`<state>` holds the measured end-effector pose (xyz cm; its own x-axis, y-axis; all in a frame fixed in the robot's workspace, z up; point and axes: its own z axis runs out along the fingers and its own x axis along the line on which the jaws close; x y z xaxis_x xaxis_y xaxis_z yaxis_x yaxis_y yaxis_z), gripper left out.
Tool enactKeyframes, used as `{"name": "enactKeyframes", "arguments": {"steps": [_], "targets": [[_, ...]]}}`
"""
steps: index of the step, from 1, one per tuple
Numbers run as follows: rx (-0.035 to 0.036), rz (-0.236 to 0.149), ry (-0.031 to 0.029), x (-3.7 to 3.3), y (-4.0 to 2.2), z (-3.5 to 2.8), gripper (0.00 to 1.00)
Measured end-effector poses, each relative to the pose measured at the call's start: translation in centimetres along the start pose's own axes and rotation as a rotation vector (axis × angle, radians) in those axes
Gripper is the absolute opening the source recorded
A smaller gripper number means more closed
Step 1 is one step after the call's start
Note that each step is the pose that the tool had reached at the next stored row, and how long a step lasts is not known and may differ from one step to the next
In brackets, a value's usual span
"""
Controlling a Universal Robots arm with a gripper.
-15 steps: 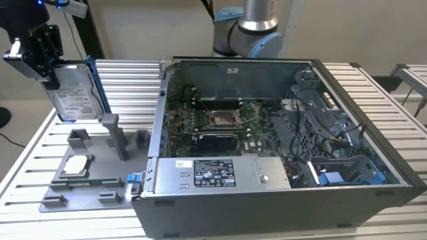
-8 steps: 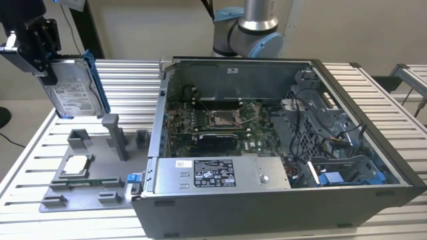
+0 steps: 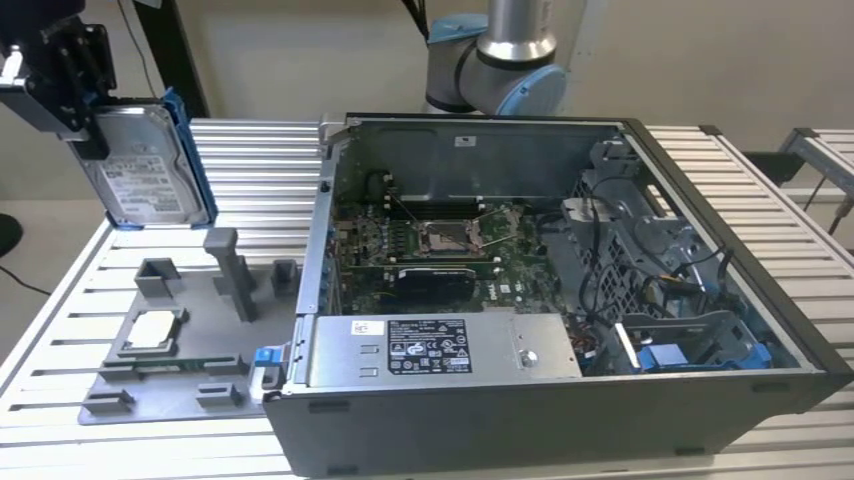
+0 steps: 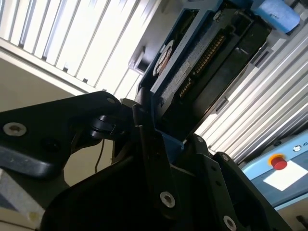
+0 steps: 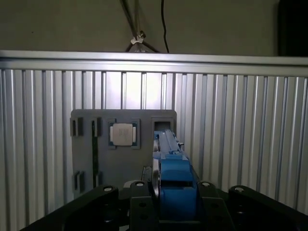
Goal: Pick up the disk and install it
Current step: 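Pick up the disk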
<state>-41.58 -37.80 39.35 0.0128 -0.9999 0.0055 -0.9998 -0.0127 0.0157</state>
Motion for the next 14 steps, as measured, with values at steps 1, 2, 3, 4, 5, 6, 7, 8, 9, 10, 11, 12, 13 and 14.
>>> {"name": "enactKeyframes", "arguments": {"steps": [1, 2, 3, 4, 5, 6, 7, 8, 9, 10, 11, 12, 13, 14], "targets": [[0.0, 0.0, 0.0, 0.0, 0.0, -0.17, 0.0], [0.0, 0.0, 0.0001, 0.0, 0.0, -0.35, 0.0], [-0.0001, 0.0, 0.0002, 0.0, 0.01, -0.5, 0.0], [-0.0001, 0.0, 0.0002, 0.0, 0.01, -0.68, 0.0], [-0.0001, 0.0, 0.0004, 0.0, 0.01, -0.84, 0.0], [0.0, 0.0, 0.0004, 0.01, 0.02, -0.98, 0.0], [0.0, 0.0, 0.0005, 0.01, 0.02, -1.13, 0.0], [0.0, 0.0, 0.0006, 0.01, 0.02, -1.27, 0.0], [0.0, 0.0, 0.0007, 0.01, 0.02, -1.42, 0.0], [-0.0001, 0.0, 0.0009, 0.01, 0.02, -1.59, 0.0], [-0.0001, 0.0, 0.001, 0.01, 0.02, -1.75, 0.0], [0.0, 0.0, 0.001, 0.01, 0.03, -1.89, 0.0], [0.0, 0.0, 0.0011, 0.0, 0.04, -2.02, 0.0], [0.0, 0.0, 0.0012, 0.0, 0.04, -2.16, 0.0]]}}
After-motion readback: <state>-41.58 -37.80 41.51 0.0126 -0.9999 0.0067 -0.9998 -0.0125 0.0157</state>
